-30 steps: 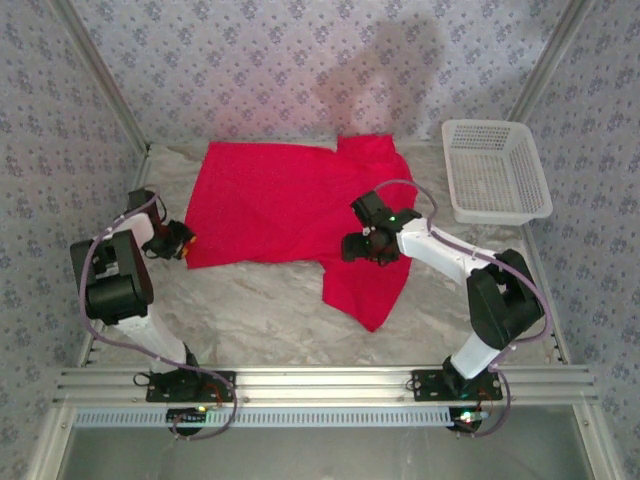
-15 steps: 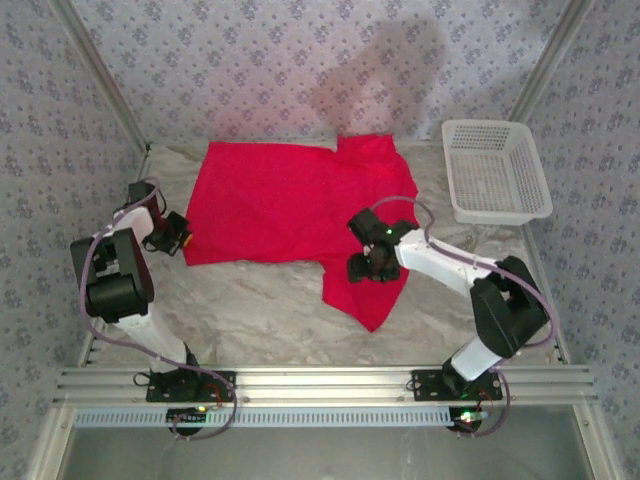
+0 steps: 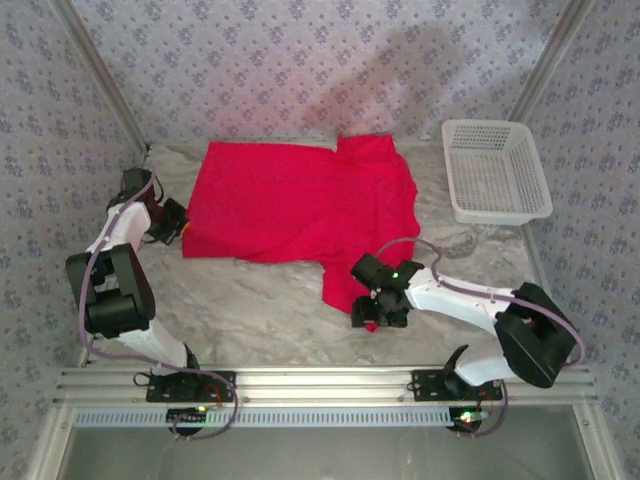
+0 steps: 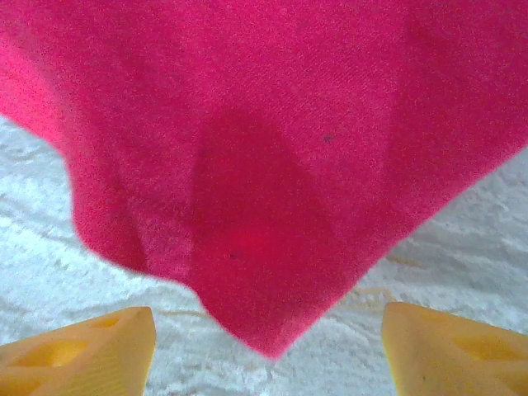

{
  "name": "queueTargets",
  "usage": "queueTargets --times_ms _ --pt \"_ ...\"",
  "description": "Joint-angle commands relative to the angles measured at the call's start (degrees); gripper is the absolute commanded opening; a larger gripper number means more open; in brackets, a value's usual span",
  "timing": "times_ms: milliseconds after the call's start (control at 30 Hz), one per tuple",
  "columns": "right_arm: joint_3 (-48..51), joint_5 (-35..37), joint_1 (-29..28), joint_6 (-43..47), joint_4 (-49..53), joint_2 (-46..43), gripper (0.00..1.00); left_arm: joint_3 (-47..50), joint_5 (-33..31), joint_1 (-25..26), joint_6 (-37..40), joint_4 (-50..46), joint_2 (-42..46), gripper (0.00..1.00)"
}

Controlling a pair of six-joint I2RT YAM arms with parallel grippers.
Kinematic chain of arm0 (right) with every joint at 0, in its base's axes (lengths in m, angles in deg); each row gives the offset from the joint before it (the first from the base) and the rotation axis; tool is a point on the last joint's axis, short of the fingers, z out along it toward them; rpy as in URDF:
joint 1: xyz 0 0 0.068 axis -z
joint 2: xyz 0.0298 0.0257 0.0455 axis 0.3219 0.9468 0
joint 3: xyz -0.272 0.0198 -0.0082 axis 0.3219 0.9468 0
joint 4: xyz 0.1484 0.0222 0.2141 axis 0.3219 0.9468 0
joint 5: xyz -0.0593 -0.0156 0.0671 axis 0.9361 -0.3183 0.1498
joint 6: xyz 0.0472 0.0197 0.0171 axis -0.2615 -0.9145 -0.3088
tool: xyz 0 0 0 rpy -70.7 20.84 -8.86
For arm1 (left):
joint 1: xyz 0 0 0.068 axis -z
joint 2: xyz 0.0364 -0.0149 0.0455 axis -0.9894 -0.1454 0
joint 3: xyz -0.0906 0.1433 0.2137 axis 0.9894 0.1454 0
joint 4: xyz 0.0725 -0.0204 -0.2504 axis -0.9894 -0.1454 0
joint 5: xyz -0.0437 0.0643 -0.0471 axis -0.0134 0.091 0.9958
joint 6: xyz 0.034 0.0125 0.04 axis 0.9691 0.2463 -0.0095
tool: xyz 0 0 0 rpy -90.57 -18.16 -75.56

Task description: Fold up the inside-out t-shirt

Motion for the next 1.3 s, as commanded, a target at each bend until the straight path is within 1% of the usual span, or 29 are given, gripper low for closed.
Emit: queueTargets --times_ms 0,67,100,200,233,333,400,533,667,833,933,1067,1167,1200,1233,1267 --pt "1.5 0.2 0.9 -2.2 -4.6 3.3 0.71 -2.4 0.5 0.0 1.2 -2.8 1.5 0.00" --pt "1.7 1.6 1.6 -1.8 -5.3 4.7 0.58 -3.0 0.6 0.1 1.4 -3.4 1.8 0.00" --pt "1.6 2.1 2.0 -1.4 -5.2 5.0 0.49 -3.4 0.6 0.0 1.3 -3.6 2.0 0.00" --pt "0.0 4.2 3.2 -0.5 -0.5 4.2 0.06 -5.3 0.9 0.0 1.3 -4.5 2.2 0.00" --pt "-0.9 5.8 3.6 -0.3 2.2 3.1 0.00 -6.3 0.8 0.0 1.3 -4.9 2.1 0.00" --pt "-2.4 11.0 4.9 -0.3 8.9 -2.2 0.00 -9.6 0.7 -0.5 1.5 -5.9 1.2 0.00" --pt "-2.1 12.4 6.4 -0.4 11.6 -6.6 0.00 -11.1 0.7 -0.8 1.4 -5.9 0.6 0.00" --pt "1.6 10.8 10.0 -0.7 12.4 -15.9 0.00 -12.5 0.8 -1.0 1.1 -5.9 -0.8 0.00" --pt "4.5 8.2 12.9 -0.6 12.2 -20.2 0.00 -12.7 0.8 -1.0 1.1 -5.9 -2.1 0.00" --pt "4.5 6.7 14.0 -0.2 10.3 -18.6 0.00 -11.0 1.1 -0.8 1.0 -5.1 -2.2 0.00" --pt "3.2 7.1 13.9 0.4 7.8 -16.3 0.00 -11.2 0.9 -0.3 1.3 -4.4 -4.3 0.00" --pt "1.2 6.5 13.7 1.6 5.4 -12.4 0.00 -15.2 1.1 0.5 2.0 -4.5 -11.7 0.00" --pt "-0.8 6.8 13.7 2.9 4.8 -9.1 0.00 -20.2 1.8 1.0 2.4 -5.4 -19.5 0.00" --pt "-1.6 6.8 13.7 3.2 4.8 -7.9 0.00 -22.1 2.3 1.0 2.6 -5.9 -22.0 0.01" --pt "-2.2 6.7 13.7 3.7 4.7 -7.1 0.00 -23.8 2.8 1.1 3.2 -7.4 -23.8 0.05" --pt "-2.7 6.7 13.7 3.9 4.6 -6.5 0.00 -24.8 2.8 1.1 3.6 -8.5 -24.6 0.11"
